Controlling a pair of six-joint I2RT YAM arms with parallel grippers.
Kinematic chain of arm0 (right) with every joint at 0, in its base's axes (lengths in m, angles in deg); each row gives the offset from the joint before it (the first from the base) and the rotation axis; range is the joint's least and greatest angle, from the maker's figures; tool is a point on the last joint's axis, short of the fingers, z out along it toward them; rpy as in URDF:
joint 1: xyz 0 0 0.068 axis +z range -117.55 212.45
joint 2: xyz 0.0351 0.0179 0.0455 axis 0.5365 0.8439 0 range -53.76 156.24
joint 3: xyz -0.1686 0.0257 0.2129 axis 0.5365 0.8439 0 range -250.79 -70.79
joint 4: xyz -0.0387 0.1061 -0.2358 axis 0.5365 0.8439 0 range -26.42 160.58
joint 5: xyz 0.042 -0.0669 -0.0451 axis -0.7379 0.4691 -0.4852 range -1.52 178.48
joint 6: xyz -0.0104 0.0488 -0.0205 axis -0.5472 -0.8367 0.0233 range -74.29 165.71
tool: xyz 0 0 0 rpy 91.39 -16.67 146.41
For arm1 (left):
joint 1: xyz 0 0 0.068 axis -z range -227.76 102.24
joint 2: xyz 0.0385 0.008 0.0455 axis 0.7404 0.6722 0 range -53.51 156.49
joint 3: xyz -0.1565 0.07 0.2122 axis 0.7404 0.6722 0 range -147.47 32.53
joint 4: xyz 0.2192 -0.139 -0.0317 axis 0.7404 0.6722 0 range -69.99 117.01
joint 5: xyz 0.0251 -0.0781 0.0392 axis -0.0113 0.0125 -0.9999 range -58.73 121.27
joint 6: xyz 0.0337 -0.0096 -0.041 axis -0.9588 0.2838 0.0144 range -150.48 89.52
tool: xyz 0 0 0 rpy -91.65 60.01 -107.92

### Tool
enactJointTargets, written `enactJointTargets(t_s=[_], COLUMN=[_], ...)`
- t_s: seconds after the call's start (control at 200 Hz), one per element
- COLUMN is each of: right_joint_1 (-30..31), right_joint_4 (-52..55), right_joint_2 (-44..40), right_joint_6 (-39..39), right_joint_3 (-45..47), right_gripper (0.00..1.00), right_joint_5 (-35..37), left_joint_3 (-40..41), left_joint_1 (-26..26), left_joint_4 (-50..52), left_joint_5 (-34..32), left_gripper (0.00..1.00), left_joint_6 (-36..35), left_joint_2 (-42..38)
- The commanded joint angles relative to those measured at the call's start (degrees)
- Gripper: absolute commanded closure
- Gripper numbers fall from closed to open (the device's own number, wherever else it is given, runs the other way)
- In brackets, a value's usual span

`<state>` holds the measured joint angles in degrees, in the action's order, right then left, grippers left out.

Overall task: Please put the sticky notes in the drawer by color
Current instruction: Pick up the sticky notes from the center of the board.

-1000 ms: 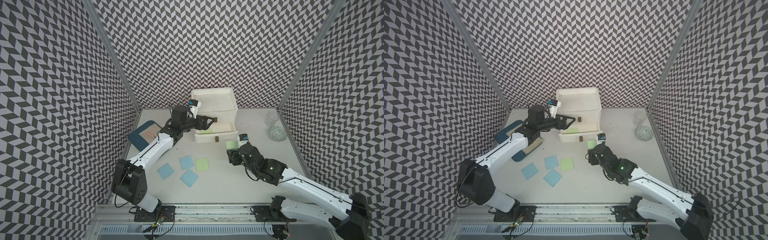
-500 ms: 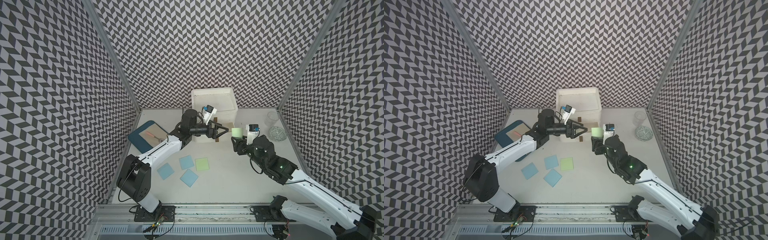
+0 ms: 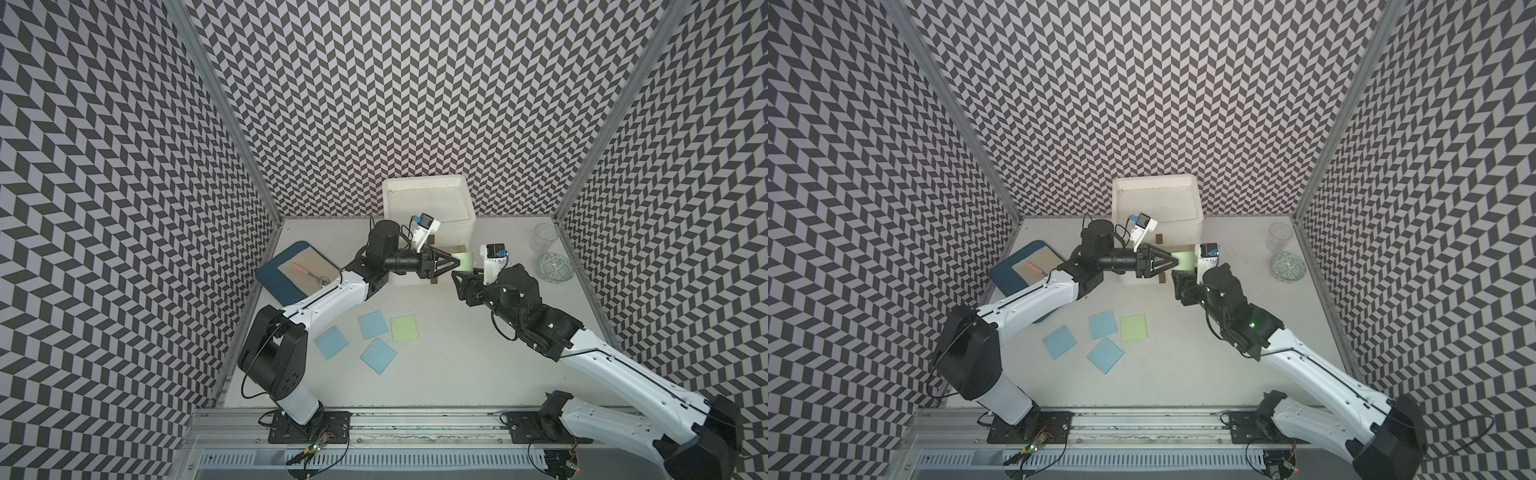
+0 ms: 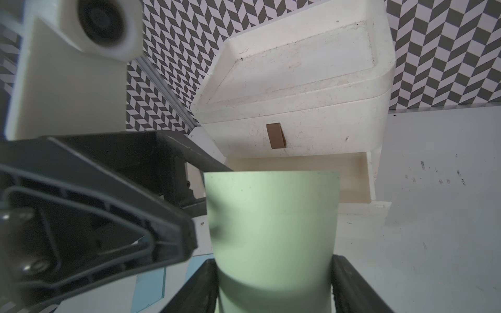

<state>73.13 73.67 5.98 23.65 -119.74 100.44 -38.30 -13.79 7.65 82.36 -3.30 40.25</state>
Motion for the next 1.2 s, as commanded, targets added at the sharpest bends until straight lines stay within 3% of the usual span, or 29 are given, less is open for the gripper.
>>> enactJointTargets(t_s=[0.0, 0.165, 0.22, 0.32, 0.421, 0.666, 0.761, 0.831, 1.042, 1.197], right_joint_1=[-0.17, -0.17, -0.17, -0.52, -4.68, -25.16, -28.48, -28.73, -28.51, -28.58], right_joint_4=[-4.66, -4.59, -4.17, -2.89, -3.16, -10.05, -15.58, -16.70, -22.74, -23.33], right_joint_2=[0.39, 0.31, 0.08, -0.83, -2.11, -0.22, 3.48, 6.00, 8.70, 10.23], right_joint_6=[0.08, 0.27, 0.52, 0.14, -1.48, -9.51, -12.35, -12.29, -15.29, -14.88], right_joint_3=[0.18, 0.08, -0.05, -0.18, 0.38, 3.36, 3.68, 2.40, 3.41, 3.47], right_gripper=[0.33, 0.33, 0.30, 0.21, 0.18, 0.17, 0.18, 0.19, 0.20, 0.21], right_joint_5=[-1.86, -1.93, -1.24, -0.20, -7.31, -44.70, -59.07, -65.43, -72.41, -72.89], left_joint_3=[-0.04, -0.10, -0.10, 0.05, 0.29, 1.61, 1.75, 1.57, 1.83, 2.25], left_joint_1=[-0.05, -0.14, -0.29, -1.21, -2.60, -6.73, -7.51, -7.60, -7.58, -7.38], left_joint_4=[-1.21, -0.75, -0.72, -0.88, -1.67, -5.50, -6.33, -6.68, -12.37, -15.47], left_joint_5=[1.03, 0.74, 0.68, 0.59, 0.59, 2.28, 3.12, 3.74, 8.83, 10.83], left_gripper=[0.61, 0.93, 0.99, 1.00, 1.00, 1.00, 1.00, 1.00, 1.00, 1.00], left_joint_6=[0.15, 0.00, 0.02, 0.23, 1.33, 4.45, 4.73, 4.75, 8.22, 10.24], left_joint_2=[0.55, 0.55, 0.45, 0.11, -0.17, -1.07, -1.30, -1.25, -0.35, 0.01])
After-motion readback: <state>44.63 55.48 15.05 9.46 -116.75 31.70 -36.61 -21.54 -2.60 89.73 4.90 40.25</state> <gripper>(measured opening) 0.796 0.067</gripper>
